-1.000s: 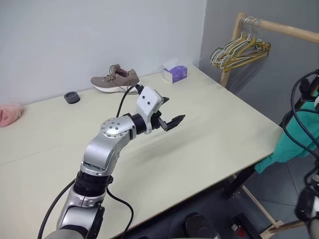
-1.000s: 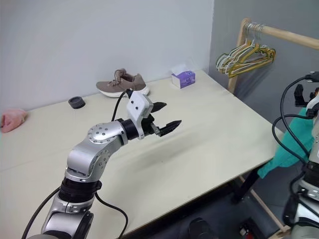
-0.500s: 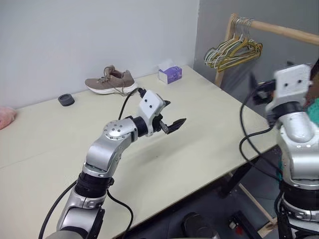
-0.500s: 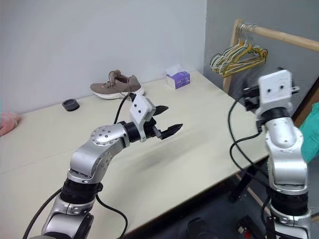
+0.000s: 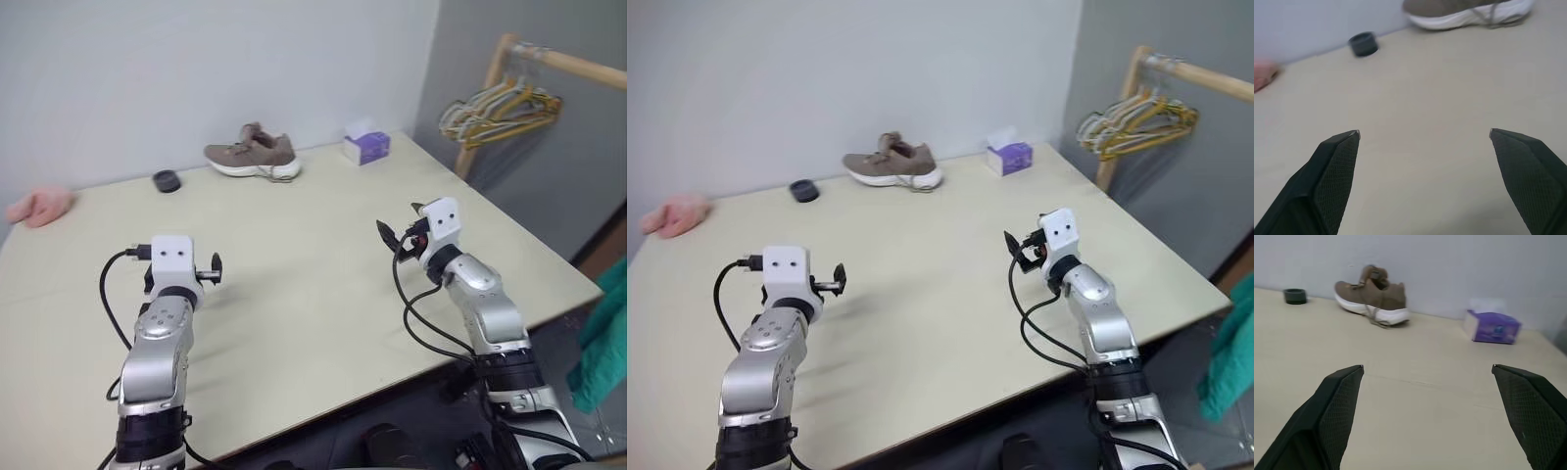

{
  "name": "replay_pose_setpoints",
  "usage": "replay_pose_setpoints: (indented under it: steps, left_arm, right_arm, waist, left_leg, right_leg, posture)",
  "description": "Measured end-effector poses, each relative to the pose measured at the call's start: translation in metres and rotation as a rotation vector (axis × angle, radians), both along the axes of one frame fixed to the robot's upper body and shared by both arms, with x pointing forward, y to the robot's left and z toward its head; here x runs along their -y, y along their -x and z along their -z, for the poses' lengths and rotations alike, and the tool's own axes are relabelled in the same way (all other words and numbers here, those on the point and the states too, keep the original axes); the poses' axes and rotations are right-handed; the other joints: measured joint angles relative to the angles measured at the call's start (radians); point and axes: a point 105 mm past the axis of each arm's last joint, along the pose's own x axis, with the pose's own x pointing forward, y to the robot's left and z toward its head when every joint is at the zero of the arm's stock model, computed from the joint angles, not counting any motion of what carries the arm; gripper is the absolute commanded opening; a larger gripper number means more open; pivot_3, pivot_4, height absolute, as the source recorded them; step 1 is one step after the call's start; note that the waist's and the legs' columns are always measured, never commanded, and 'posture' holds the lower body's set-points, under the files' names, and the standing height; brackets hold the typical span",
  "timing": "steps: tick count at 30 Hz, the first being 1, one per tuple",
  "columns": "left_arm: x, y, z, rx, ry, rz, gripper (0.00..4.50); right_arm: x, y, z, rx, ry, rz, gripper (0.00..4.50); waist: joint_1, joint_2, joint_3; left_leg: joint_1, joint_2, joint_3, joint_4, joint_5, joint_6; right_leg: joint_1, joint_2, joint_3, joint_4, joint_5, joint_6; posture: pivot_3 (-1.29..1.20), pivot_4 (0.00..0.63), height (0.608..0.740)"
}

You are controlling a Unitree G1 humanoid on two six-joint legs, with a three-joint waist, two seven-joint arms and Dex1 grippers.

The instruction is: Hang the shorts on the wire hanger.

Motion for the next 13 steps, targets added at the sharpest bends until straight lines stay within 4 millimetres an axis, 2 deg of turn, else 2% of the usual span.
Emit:
replay_pose_setpoints:
  steps: [2, 6, 13]
  left_arm:
    - [-0.005, 0.003, -0.002, 0.014, 0.014, -0.018, 4.50]
    - [-0.010, 0.006, -0.006, 0.039, 0.027, -0.015, 4.50]
    - [-0.004, 0.007, -0.012, 0.064, 0.040, 0.025, 4.50]
  right_arm:
    - [-0.009, -0.004, -0.002, 0.003, -0.010, -0.034, 4.48]
    - [-0.015, -0.008, 0.002, -0.026, -0.024, -0.072, 4.48]
    - [-0.014, -0.009, 0.013, -0.068, -0.023, -0.089, 4.48]
  waist:
    - [0.037, -0.001, -0.001]
    - [0.094, -0.005, -0.003]
    - [0.146, -0.006, -0.004]
  left_leg:
    - [0.000, 0.000, -0.001, 0.000, 0.001, -0.001]
    - [0.001, 0.000, -0.002, 0.000, 0.001, -0.002]
    - [0.000, 0.000, 0.000, -0.001, 0.002, -0.004]
  right_leg:
    - [0.000, 0.000, -0.001, 0.000, 0.001, -0.001]
    - [-0.003, 0.001, -0.003, 0.001, 0.001, -0.002]
    - [-0.004, 0.001, -0.001, 0.006, 0.001, -0.003]
  posture:
    - [-0.07, 0.000, 0.740]
    - [-0.02, 0.000, 0.740]
    - [0.03, 0.000, 0.740]
